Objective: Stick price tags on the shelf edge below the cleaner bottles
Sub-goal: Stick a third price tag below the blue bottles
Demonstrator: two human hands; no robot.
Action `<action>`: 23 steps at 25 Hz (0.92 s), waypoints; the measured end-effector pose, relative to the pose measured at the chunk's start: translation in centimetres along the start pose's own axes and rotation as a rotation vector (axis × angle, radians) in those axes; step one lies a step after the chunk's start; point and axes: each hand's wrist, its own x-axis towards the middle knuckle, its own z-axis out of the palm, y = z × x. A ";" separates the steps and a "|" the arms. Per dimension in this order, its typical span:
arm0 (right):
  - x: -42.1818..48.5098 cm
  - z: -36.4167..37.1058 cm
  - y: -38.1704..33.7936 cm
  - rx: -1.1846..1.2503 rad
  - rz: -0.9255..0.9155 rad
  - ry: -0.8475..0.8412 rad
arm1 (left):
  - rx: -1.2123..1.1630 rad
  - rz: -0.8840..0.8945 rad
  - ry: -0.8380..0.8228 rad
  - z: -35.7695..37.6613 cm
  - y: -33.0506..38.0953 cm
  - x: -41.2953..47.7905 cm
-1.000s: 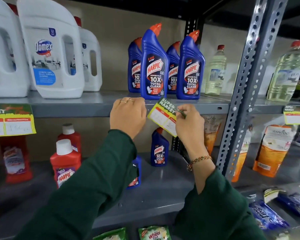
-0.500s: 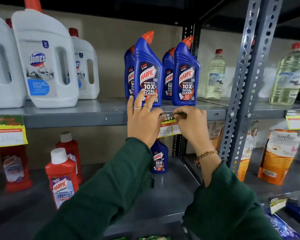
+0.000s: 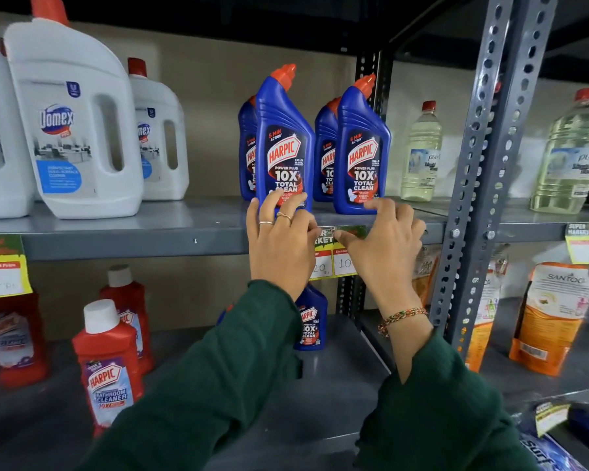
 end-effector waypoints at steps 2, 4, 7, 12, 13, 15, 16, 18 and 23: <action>-0.1 0.5 0.2 0.051 -0.004 0.013 | -0.012 -0.020 0.002 0.3 0.2 -0.2; -0.2 1.0 0.6 0.066 0.019 0.011 | 0.008 -0.043 -0.003 0.4 0.2 -0.1; 0.2 0.9 1.5 0.084 0.079 -0.010 | 0.095 -0.024 0.001 0.3 -0.4 0.3; 0.7 0.2 2.3 0.091 0.202 0.058 | 0.154 0.027 0.006 -0.5 -1.1 0.7; 0.7 0.1 2.5 0.088 0.214 0.073 | 0.163 0.028 0.012 -0.8 -1.3 0.7; 0.9 0.1 2.8 0.094 0.237 0.095 | 0.197 0.029 0.029 -1.2 -2.0 0.5; 1.0 0.1 2.9 0.095 0.244 0.096 | 0.222 0.036 0.037 -1.3 -2.3 0.4; 1.3 0.1 3.1 0.084 0.244 0.097 | 0.262 0.059 0.036 -1.6 -2.8 0.3; 0.5 0.5 2.4 0.062 0.148 0.162 | 0.299 0.072 -0.002 -1.2 -2.1 0.2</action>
